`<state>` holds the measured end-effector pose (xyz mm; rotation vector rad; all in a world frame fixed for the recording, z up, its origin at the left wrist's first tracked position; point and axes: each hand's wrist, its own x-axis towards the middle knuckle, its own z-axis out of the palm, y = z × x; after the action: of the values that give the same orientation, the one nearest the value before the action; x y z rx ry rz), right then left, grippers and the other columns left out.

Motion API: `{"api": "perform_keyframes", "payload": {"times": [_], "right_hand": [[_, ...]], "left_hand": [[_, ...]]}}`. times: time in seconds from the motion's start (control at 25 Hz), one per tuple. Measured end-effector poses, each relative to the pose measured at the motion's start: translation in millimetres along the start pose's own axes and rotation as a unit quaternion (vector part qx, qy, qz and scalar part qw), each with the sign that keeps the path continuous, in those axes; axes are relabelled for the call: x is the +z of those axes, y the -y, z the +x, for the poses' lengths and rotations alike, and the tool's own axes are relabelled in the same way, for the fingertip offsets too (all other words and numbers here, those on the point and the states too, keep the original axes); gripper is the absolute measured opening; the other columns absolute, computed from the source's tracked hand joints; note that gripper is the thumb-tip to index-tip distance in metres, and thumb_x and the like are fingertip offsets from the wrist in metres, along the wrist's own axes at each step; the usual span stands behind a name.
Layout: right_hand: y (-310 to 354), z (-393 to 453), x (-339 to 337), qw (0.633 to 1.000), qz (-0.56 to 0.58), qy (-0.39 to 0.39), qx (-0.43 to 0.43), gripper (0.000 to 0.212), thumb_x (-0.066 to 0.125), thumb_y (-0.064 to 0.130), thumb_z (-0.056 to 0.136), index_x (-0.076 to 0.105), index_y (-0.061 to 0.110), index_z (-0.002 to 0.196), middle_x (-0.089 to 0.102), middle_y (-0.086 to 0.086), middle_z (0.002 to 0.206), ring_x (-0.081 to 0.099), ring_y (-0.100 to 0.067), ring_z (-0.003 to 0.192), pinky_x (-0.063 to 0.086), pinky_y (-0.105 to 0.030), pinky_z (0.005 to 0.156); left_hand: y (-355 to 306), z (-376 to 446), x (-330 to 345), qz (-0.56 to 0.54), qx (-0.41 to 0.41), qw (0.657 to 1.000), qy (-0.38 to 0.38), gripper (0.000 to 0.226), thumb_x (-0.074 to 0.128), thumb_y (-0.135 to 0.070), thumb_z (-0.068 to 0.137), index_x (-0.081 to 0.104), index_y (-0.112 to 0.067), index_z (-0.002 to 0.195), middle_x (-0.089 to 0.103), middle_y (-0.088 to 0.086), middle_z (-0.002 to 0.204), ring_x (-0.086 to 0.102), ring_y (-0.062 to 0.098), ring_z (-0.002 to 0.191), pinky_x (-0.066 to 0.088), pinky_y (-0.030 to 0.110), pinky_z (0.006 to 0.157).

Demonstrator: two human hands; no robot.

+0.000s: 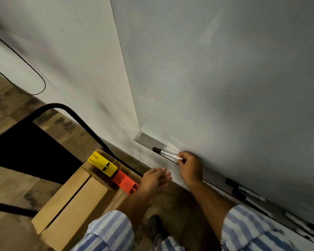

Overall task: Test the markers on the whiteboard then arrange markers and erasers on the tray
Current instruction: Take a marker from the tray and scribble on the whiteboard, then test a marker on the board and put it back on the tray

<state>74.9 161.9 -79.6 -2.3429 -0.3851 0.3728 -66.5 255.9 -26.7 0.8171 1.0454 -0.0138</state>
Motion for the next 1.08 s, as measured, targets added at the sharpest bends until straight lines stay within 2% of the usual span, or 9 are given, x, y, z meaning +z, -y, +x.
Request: {"api": "perform_keyframes", "payload": {"times": [0.12,0.28,0.36,0.48,0.56,0.72,0.84,1.0,1.08], "right_hand": [[-1,-1,1,1.0,0.001,0.0,-0.004,0.012,0.08,0.011,0.085,0.076,0.02,0.093,0.08,0.001,0.088,0.074,-0.023,0.08,0.062,-0.037,0.075],[-8,-8,-6,1.0,0.025,-0.006,0.0,0.021,0.079,0.008,0.087,0.078,0.02,0.105,0.079,0.0,0.103,0.074,-0.019,0.092,0.06,-0.032,0.086],[-15,-12,-17,0.999,0.033,-0.004,0.006,0.022,0.079,0.009,0.09,0.076,0.021,0.108,0.078,0.001,0.106,0.073,-0.018,0.094,0.059,-0.03,0.087],[-33,-26,-41,0.999,0.032,-0.005,0.009,0.019,0.078,0.014,0.093,0.074,0.024,0.108,0.077,0.003,0.106,0.071,-0.016,0.097,0.06,-0.033,0.088],[-47,-40,-59,1.0,0.027,-0.009,0.011,0.014,0.076,0.02,0.096,0.074,0.025,0.11,0.077,0.004,0.109,0.071,-0.016,0.1,0.062,-0.035,0.09],[-85,-70,-105,0.997,0.017,-0.062,0.04,0.011,0.074,0.023,0.098,0.075,0.023,0.109,0.076,0.003,0.107,0.07,-0.016,0.098,0.061,-0.035,0.089],[-121,-92,-142,0.992,0.012,-0.115,0.043,0.012,0.077,0.02,0.095,0.076,0.023,0.107,0.076,0.004,0.104,0.07,-0.015,0.094,0.057,-0.028,0.086],[-166,-116,-188,0.983,-0.002,-0.159,0.09,0.01,0.076,0.02,0.096,0.075,0.024,0.106,0.076,0.004,0.103,0.068,-0.013,0.085,0.059,-0.031,0.082],[-190,-125,-210,0.982,-0.03,-0.158,0.095,0.013,0.075,0.022,0.096,0.075,0.023,0.109,0.075,0.003,0.106,0.068,-0.016,0.088,0.059,-0.033,0.083]], "left_hand": [[2,3,1,0.016,-0.004,1.0,0.004,0.025,0.063,-0.02,0.105,0.069,-0.003,0.123,0.079,0.012,0.106,0.077,0.024,0.098,0.061,0.042,0.096],[0,2,10,0.027,0.006,1.0,0.012,0.022,0.06,-0.017,0.107,0.068,-0.003,0.121,0.076,0.016,0.111,0.076,0.026,0.1,0.062,0.036,0.085],[4,0,17,0.042,0.009,0.999,0.021,0.022,0.06,-0.017,0.107,0.068,-0.004,0.122,0.076,0.016,0.114,0.075,0.027,0.104,0.062,0.038,0.088],[10,-2,33,0.06,0.02,0.997,0.037,0.022,0.059,-0.017,0.107,0.067,-0.003,0.122,0.076,0.017,0.115,0.075,0.029,0.106,0.061,0.042,0.097],[16,-1,46,0.072,0.032,0.996,0.047,0.02,0.059,-0.017,0.107,0.067,-0.004,0.119,0.076,0.016,0.112,0.076,0.026,0.101,0.062,0.04,0.093],[32,1,86,0.11,0.035,0.99,0.086,0.013,0.061,-0.014,0.106,0.069,-0.007,0.114,0.078,0.013,0.105,0.077,0.025,0.093,0.062,0.034,0.079],[46,-5,123,0.149,0.037,0.981,0.117,0.011,0.062,-0.008,0.104,0.07,-0.007,0.112,0.079,0.013,0.103,0.077,0.025,0.089,0.06,0.034,0.077],[76,-14,168,0.206,0.048,0.967,0.14,0.016,0.063,-0.012,0.104,0.071,-0.008,0.118,0.078,0.014,0.113,0.076,0.031,0.102,0.063,0.035,0.08],[94,-20,188,0.231,0.058,0.961,0.141,0.017,0.064,-0.016,0.105,0.072,-0.012,0.12,0.077,0.013,0.114,0.074,0.031,0.107,0.064,0.036,0.082]]}}
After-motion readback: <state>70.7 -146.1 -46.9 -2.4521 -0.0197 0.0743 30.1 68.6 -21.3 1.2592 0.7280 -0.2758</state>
